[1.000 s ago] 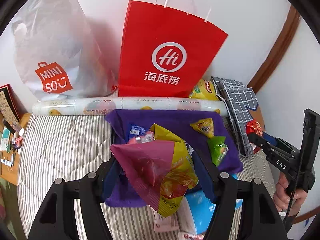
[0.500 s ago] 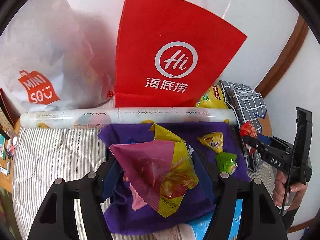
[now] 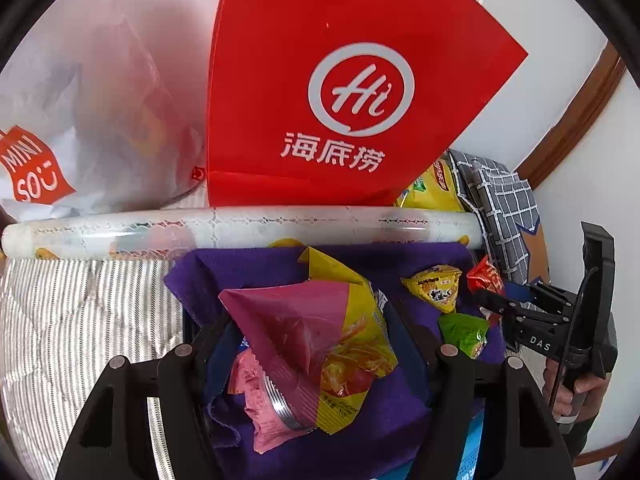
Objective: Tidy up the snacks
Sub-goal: 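Carry the red packet and pink-yellow bag onto the purple towel with both grippers, then open both grippers to release the red packet and pink-yellow bag on the towel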
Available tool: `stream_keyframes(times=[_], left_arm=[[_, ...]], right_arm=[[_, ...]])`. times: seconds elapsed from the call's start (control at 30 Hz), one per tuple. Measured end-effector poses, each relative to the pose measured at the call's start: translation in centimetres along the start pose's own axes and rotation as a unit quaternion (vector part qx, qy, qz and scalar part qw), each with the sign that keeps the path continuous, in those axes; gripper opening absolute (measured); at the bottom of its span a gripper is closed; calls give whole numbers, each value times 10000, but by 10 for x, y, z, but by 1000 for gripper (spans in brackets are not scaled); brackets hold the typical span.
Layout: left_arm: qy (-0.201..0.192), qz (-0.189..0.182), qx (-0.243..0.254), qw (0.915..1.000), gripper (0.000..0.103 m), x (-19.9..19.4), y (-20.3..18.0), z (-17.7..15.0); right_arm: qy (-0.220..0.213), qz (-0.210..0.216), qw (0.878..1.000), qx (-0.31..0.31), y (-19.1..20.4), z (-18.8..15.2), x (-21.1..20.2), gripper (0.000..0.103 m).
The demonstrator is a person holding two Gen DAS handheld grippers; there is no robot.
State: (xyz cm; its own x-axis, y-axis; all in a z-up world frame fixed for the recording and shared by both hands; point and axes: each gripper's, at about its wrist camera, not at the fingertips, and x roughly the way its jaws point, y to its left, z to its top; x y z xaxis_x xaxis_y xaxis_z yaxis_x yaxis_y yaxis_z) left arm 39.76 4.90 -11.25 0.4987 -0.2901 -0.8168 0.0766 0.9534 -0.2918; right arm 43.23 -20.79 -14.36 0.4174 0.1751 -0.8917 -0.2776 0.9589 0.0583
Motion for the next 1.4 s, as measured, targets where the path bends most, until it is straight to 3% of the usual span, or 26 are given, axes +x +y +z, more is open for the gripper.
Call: stream_keyframes(times=[0.47,0.6,0.9,1.4], left_arm=[[142,4,147,9998,68,16,-9,-5],[175,80,176,9997,68,20,-10,-7],[297,88,180,9994,68,26,-11,-9],[434,151,289,9985,72,27,-17,-10]], right_arm=[[203,-44,9997,-115,7,-3,20,43],[110,-72,9998,-133,7,-2,13,57],[-301,-18,9995,-125,8,-1,-12,68],[-519,-131,9984,-184,20,-1,-26,68]])
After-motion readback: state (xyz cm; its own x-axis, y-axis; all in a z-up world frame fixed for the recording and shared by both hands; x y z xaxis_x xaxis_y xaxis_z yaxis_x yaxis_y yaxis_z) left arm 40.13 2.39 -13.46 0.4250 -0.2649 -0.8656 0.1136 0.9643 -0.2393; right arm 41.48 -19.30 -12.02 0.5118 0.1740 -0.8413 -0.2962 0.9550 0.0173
